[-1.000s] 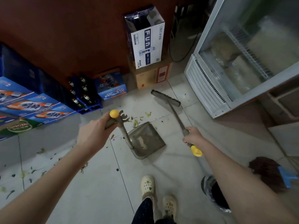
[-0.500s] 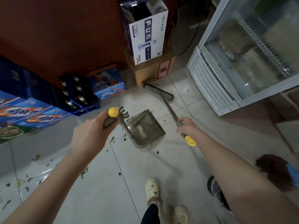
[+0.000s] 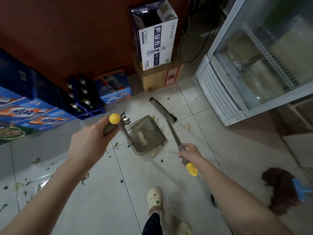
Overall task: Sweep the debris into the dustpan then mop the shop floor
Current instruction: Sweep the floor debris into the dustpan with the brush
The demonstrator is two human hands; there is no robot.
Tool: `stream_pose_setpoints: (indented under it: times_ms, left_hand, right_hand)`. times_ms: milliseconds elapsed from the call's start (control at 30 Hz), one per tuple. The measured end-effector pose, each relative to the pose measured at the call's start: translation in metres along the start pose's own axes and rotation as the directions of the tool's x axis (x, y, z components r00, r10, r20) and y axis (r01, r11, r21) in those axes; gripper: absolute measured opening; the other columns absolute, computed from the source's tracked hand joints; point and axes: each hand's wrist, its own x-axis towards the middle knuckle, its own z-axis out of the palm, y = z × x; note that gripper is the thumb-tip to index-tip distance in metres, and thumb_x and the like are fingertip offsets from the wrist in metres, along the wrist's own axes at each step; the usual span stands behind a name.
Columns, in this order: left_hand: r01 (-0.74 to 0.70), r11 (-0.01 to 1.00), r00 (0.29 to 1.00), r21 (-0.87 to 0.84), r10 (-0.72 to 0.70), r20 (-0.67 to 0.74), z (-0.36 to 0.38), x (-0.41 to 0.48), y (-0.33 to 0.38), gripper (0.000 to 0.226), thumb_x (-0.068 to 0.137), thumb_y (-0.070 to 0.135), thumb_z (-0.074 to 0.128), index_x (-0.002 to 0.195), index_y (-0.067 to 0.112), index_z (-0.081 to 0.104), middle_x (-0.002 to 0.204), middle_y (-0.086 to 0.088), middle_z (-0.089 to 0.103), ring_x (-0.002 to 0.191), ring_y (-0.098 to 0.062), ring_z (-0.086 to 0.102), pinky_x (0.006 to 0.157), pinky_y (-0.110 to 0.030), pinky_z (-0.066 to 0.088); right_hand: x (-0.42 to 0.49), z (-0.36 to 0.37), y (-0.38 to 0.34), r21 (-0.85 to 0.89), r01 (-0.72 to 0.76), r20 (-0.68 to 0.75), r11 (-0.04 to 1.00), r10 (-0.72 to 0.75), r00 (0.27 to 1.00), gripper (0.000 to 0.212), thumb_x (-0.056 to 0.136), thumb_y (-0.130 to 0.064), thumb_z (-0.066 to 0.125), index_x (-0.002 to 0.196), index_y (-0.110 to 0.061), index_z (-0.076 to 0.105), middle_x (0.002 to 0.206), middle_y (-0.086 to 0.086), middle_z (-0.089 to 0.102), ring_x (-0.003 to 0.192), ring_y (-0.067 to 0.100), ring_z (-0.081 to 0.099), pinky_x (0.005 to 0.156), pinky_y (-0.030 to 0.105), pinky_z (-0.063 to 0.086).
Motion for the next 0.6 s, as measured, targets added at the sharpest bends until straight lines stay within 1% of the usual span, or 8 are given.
stream_pose_setpoints:
  times_ms: [67,133,200,267,367,467,567,600]
  left_hand:
    - [0.019,1.000,1.000,0.015,-0.019,0.011,-0.005,-0.008,0.003,0.026,0.088,0.051,0.052,0.105,0.031,0.053,0.056,0.015,0.040,0.055,-0.025,0.051,0.048,-0.026,0.038]
    - [0.040,0.999,0.999,0.021,-0.040,0.014,-0.010,-0.016,0.006,0.025,0.088,0.048,0.053,0.105,0.031,0.054,0.057,0.013,0.043,0.056,-0.023,0.051,0.048,-0.025,0.036]
    - [0.063,0.998,0.998,0.010,-0.063,0.003,-0.014,-0.022,0.009,0.022,0.089,0.046,0.054,0.099,0.027,0.055,0.056,0.013,0.044,0.052,-0.018,0.047,0.047,-0.024,0.031]
    - [0.073,0.997,0.997,-0.001,-0.073,-0.007,-0.018,-0.026,0.011,0.020,0.089,0.045,0.055,0.095,0.026,0.054,0.055,0.012,0.045,0.050,-0.014,0.044,0.046,-0.024,0.031]
    - [0.080,0.997,0.997,0.009,-0.080,-0.009,-0.024,-0.028,0.014,0.019,0.089,0.046,0.054,0.097,0.029,0.054,0.057,0.011,0.047,0.053,-0.019,0.048,0.048,-0.026,0.034]
    - [0.072,0.997,0.997,0.028,-0.072,-0.019,-0.028,-0.025,0.016,0.019,0.089,0.045,0.055,0.094,0.026,0.054,0.056,0.009,0.045,0.052,-0.019,0.045,0.046,-0.026,0.029]
    - [0.073,0.997,0.997,0.039,-0.073,-0.022,-0.026,-0.019,0.014,0.021,0.089,0.045,0.054,0.092,0.025,0.054,0.055,0.009,0.045,0.049,-0.015,0.041,0.044,-0.024,0.026]
    - [0.076,0.996,0.997,0.036,-0.075,-0.024,-0.025,-0.016,0.012,0.021,0.089,0.045,0.054,0.093,0.024,0.054,0.055,0.009,0.045,0.048,-0.013,0.041,0.044,-0.024,0.025]
  right_hand:
    - [-0.014,-0.004,0.013,0.057,-0.016,-0.001,0.998,0.016,1.000,0.065,0.078,0.015,0.052,0.138,-0.010,0.045,0.079,0.016,0.056,0.026,0.016,0.044,0.031,0.017,0.037]
    - [-0.024,-0.011,0.026,0.055,-0.023,0.004,0.998,0.023,1.000,0.067,0.077,0.017,0.052,0.138,-0.009,0.045,0.075,0.015,0.056,0.024,0.015,0.043,0.030,0.017,0.036]
    - [-0.034,-0.019,0.037,0.014,-0.017,0.022,1.000,0.017,1.000,0.066,0.078,0.017,0.053,0.139,-0.007,0.043,0.080,0.015,0.056,0.022,0.015,0.043,0.029,0.016,0.035]
    - [-0.043,-0.025,0.043,-0.061,0.013,0.029,0.998,-0.011,1.000,0.065,0.080,0.015,0.054,0.140,-0.006,0.041,0.090,0.016,0.054,0.021,0.012,0.043,0.028,0.016,0.034]
    - [-0.050,-0.030,0.044,-0.154,0.061,0.045,0.986,-0.055,0.997,0.066,0.081,0.013,0.055,0.142,-0.007,0.039,0.102,0.016,0.051,0.022,0.011,0.043,0.027,0.016,0.034]
    - [-0.044,-0.032,0.032,-0.209,0.104,0.021,0.972,-0.102,0.995,0.066,0.082,0.011,0.054,0.142,-0.010,0.039,0.104,0.015,0.051,0.030,0.016,0.045,0.029,0.018,0.036]
    - [-0.030,-0.032,0.009,-0.256,0.158,-0.006,0.954,-0.165,0.986,0.066,0.081,0.009,0.054,0.141,-0.014,0.041,0.102,0.014,0.053,0.029,0.014,0.045,0.029,0.018,0.035]
    - [-0.023,-0.032,-0.001,-0.259,0.174,-0.010,0.950,-0.183,0.983,0.065,0.082,0.008,0.054,0.141,-0.015,0.042,0.103,0.013,0.052,0.031,0.016,0.045,0.029,0.017,0.034]
